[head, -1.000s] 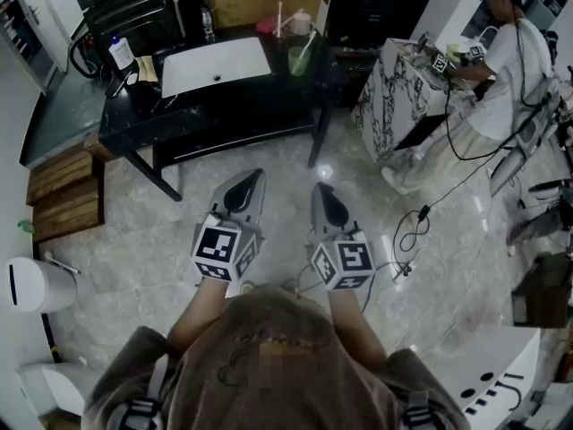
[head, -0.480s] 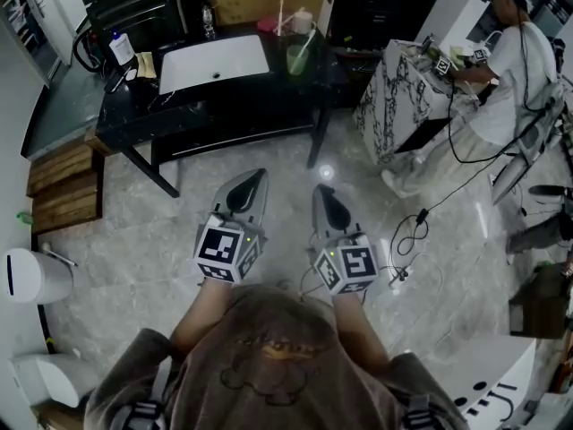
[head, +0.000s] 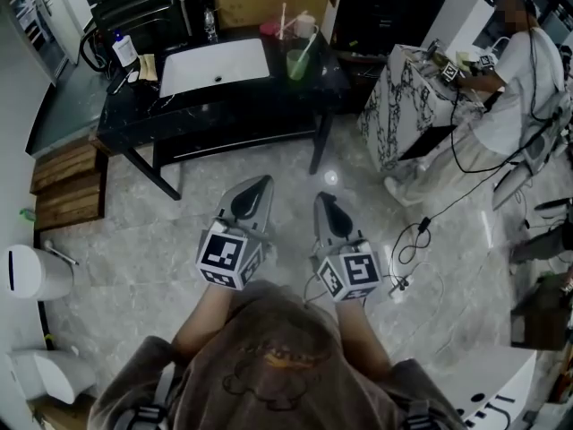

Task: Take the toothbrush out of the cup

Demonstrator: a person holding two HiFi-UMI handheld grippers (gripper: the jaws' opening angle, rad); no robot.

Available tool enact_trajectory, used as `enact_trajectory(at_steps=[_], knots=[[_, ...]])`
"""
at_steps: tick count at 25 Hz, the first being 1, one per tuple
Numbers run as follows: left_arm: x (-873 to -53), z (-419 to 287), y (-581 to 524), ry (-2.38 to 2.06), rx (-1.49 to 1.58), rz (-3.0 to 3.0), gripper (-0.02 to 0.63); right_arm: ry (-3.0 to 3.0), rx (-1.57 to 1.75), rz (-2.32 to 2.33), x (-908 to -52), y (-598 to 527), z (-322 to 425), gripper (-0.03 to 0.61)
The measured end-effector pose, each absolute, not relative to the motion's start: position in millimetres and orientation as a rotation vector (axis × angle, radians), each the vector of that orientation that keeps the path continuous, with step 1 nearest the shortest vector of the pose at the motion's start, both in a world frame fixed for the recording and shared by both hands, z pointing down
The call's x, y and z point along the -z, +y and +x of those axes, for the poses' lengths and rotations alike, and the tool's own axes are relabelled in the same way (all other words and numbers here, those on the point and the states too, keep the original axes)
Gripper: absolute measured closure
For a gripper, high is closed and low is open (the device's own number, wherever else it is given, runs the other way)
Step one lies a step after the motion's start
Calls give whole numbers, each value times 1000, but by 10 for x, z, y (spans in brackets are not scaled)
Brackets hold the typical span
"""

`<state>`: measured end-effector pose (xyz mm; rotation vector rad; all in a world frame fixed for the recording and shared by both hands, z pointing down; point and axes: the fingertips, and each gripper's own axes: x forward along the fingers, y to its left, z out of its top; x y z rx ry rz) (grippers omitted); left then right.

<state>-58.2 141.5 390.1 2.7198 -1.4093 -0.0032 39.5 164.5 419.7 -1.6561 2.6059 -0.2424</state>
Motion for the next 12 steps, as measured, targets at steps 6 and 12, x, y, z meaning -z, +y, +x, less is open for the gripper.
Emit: enact_trajectory(at_steps=[6,12], knots=[[-3916,-539,1145,-1408,5,2746,614,2571,239,-1686,-4256,1454,496,578],[-3981,-493,876,-1386,-10,2739,614,2559,266,-1707,-4315,1215,552,578]])
